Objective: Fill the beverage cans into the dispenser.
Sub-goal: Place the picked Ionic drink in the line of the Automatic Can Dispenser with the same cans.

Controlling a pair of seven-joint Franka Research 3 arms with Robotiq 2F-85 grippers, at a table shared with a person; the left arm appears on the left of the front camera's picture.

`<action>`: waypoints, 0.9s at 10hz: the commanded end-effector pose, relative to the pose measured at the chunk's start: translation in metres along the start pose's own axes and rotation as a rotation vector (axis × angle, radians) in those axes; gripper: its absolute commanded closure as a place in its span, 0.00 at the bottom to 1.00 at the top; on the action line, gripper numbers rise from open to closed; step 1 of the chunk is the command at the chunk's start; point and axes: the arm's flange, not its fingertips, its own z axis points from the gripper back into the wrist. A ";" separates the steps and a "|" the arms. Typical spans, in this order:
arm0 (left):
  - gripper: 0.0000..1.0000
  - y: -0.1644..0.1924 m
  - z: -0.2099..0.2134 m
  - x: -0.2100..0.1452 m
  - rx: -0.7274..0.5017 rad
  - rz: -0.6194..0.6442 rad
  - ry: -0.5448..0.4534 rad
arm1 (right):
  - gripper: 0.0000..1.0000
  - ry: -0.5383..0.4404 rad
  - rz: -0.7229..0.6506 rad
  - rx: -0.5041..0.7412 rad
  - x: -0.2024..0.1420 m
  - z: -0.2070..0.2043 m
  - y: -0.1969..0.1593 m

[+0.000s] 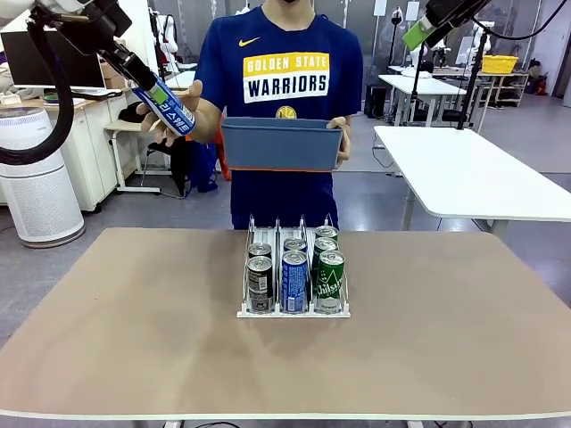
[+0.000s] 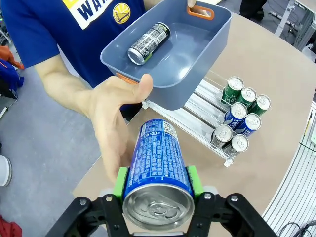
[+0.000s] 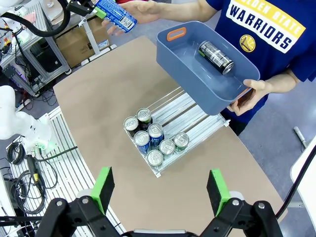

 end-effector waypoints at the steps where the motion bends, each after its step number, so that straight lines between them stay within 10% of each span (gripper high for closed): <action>1: 1.00 0.001 0.002 0.000 0.004 0.004 -0.006 | 0.00 0.006 0.002 0.008 -0.001 0.000 0.001; 8: 1.00 0.001 0.002 0.000 0.004 0.004 -0.006 | 0.00 0.006 0.002 0.008 -0.001 0.000 0.001; 9: 0.43 0.000 0.000 0.000 0.000 0.000 0.000 | 0.00 0.006 0.002 0.008 -0.001 0.000 0.001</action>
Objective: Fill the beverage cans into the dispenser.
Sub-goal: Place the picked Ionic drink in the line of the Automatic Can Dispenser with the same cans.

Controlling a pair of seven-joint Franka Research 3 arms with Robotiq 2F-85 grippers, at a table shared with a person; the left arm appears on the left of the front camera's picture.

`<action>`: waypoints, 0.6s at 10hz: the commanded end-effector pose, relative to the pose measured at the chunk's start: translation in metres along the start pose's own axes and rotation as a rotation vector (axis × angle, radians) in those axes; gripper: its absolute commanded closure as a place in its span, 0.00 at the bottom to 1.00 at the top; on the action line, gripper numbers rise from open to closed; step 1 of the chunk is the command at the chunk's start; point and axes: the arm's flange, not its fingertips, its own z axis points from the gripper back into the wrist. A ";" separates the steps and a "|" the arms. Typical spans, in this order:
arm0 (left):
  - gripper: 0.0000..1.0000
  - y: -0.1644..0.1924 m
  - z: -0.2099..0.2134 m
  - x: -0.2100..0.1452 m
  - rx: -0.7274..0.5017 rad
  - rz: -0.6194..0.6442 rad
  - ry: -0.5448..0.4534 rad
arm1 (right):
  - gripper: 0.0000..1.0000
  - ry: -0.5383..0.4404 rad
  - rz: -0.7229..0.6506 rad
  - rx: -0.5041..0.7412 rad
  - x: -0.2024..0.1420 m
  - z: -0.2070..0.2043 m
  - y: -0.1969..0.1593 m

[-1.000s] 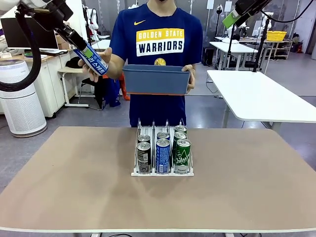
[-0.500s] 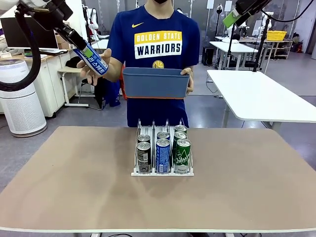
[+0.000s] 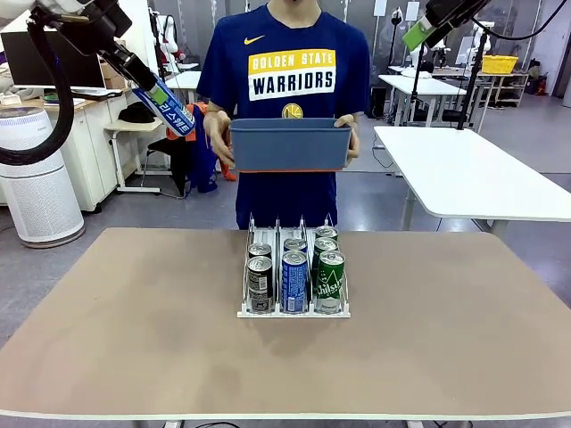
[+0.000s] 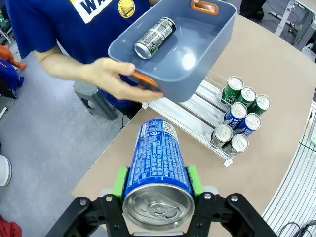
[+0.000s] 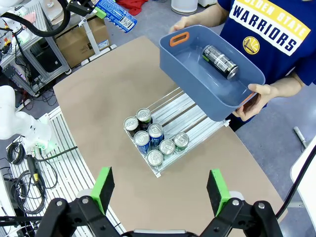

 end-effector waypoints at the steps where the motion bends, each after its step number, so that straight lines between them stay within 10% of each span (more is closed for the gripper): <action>1: 0.43 -0.006 -0.005 0.000 0.005 0.015 0.046 | 0.00 0.006 0.002 0.008 -0.001 0.000 0.001; 6: 0.43 -0.095 -0.059 0.012 -0.056 0.080 0.244 | 0.00 0.006 0.002 0.008 -0.001 0.000 0.001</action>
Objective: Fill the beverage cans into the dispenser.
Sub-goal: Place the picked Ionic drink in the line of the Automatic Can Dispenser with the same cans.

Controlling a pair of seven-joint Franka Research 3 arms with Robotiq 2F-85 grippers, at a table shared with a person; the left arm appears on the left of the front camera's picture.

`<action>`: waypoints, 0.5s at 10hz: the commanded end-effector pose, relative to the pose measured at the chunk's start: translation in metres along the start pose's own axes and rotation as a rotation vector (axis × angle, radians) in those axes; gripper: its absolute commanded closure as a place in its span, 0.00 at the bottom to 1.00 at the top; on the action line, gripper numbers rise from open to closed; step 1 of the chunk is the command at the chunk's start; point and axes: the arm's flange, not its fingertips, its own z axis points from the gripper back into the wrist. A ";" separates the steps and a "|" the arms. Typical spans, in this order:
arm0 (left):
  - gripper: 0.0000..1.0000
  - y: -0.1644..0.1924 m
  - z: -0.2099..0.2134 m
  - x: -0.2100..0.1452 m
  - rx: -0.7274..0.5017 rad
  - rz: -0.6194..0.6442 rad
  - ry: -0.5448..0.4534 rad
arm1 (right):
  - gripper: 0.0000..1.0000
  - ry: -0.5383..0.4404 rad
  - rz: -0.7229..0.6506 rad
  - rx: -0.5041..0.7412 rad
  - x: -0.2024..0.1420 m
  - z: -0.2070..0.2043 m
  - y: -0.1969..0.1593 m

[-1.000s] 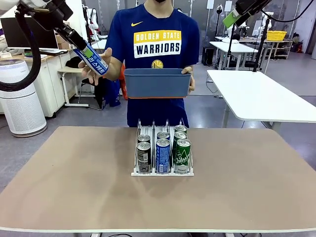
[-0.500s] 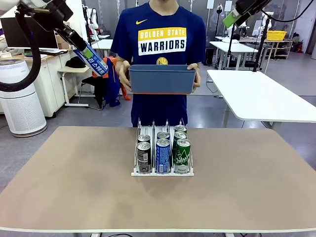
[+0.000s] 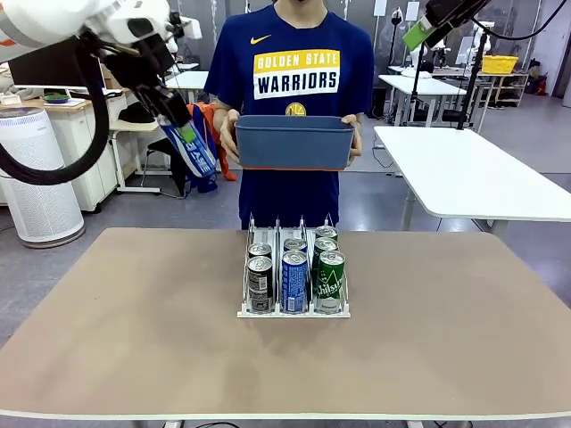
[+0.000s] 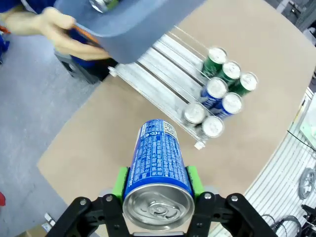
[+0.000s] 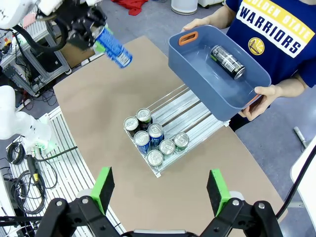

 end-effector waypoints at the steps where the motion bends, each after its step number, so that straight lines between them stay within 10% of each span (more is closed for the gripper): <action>1: 0.43 -0.028 -0.010 0.001 -0.031 -0.013 0.058 | 0.00 0.006 0.002 0.008 -0.001 0.000 0.001; 5: 0.43 -0.035 -0.022 0.005 -0.055 -0.028 0.060 | 0.00 0.006 0.002 0.008 -0.001 0.000 0.001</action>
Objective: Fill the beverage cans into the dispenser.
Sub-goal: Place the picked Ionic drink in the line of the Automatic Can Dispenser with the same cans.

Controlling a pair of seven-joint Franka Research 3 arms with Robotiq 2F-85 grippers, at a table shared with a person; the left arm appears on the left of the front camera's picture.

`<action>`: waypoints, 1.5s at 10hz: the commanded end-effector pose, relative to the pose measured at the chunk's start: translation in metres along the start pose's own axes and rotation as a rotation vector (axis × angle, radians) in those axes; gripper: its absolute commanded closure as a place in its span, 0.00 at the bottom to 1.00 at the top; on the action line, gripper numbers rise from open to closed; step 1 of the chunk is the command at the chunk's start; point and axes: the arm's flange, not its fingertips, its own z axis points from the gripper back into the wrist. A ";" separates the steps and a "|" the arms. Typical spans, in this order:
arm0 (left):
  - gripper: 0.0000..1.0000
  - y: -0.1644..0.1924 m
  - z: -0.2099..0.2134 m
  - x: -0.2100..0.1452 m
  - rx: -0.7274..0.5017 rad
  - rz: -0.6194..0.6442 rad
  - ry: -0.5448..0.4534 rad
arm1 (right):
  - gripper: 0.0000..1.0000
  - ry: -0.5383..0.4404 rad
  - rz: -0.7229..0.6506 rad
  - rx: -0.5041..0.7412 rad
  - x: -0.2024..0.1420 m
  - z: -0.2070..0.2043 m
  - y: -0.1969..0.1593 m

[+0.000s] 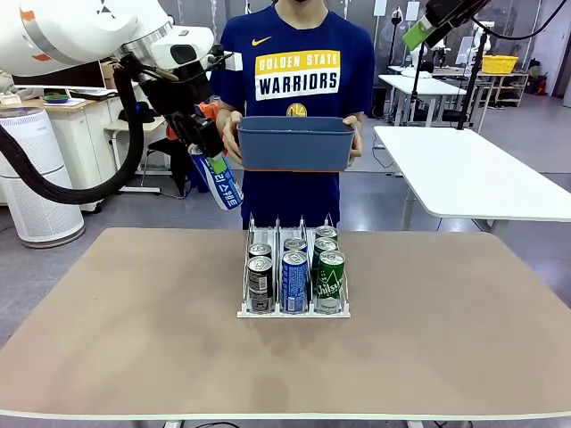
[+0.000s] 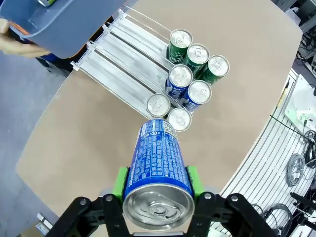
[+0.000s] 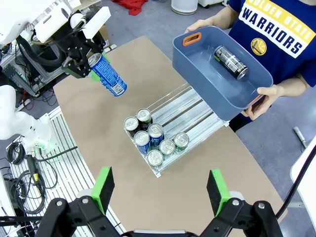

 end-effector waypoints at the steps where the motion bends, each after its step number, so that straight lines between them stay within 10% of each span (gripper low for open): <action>1: 0.43 0.009 0.004 -0.003 0.026 0.015 -0.008 | 0.00 0.006 0.002 0.008 -0.001 0.000 0.001; 15: 0.43 -0.106 -0.048 0.016 0.168 0.215 0.034 | 0.00 0.006 0.002 0.008 -0.001 0.000 0.001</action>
